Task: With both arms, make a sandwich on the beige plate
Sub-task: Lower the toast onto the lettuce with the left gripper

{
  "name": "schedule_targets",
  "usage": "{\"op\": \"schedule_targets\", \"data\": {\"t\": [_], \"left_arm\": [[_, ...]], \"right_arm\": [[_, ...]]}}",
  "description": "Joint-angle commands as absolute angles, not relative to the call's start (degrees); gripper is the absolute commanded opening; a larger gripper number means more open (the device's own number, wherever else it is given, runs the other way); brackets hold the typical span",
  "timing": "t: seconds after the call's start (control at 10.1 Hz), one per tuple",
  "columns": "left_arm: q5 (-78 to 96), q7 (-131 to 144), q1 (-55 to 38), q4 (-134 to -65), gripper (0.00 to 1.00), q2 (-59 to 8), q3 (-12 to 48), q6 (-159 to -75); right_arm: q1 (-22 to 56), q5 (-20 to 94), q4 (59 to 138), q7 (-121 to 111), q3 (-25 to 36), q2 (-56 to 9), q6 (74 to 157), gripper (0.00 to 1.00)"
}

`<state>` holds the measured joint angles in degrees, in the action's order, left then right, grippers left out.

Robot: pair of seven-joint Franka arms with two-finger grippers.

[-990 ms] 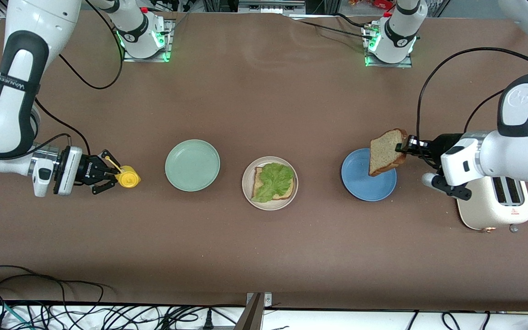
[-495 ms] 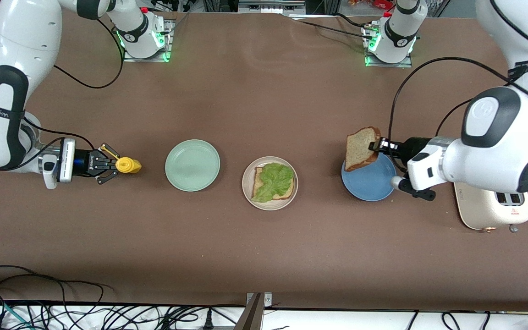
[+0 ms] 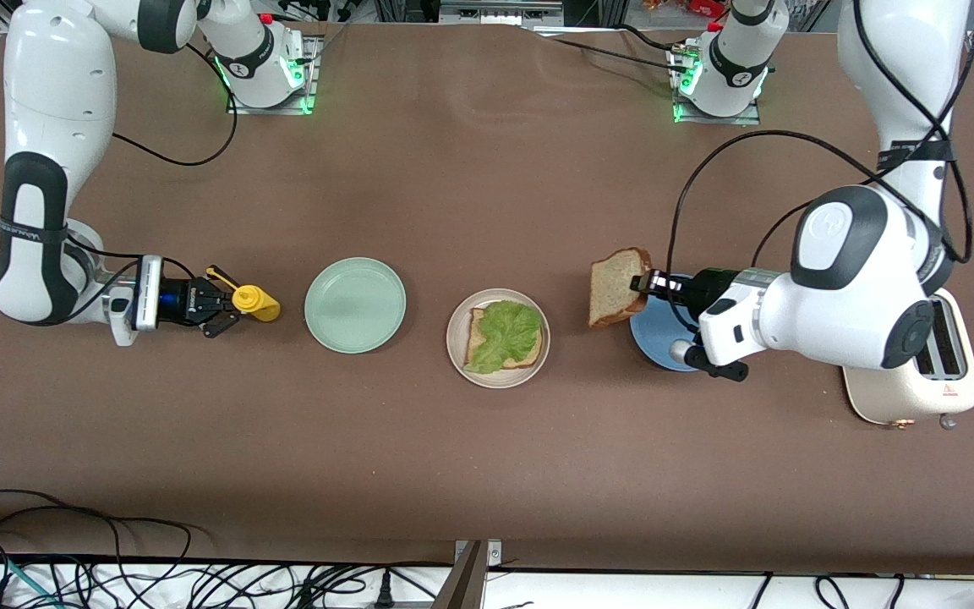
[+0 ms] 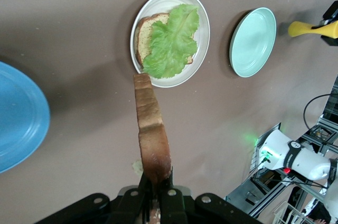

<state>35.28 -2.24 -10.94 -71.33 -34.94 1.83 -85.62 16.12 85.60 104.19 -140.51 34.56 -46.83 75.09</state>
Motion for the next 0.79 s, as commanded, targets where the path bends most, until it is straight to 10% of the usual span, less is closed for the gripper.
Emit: {"op": "schedule_targets", "data": {"t": [0.0, 0.69], "left_arm": [[37.3, -0.7, -12.6, -70.6, 0.00, -35.9, 1.5, -87.9], [46.5, 4.0, -15.1, -70.5, 0.00, -38.9, 1.4, -93.3]], "right_arm": [[12.1, 87.2, 104.5, -144.8, 31.3, -48.2, 73.7, 0.00], [9.8, 87.3, 104.1, -145.6, 29.2, -50.9, 72.3, 0.09]]}}
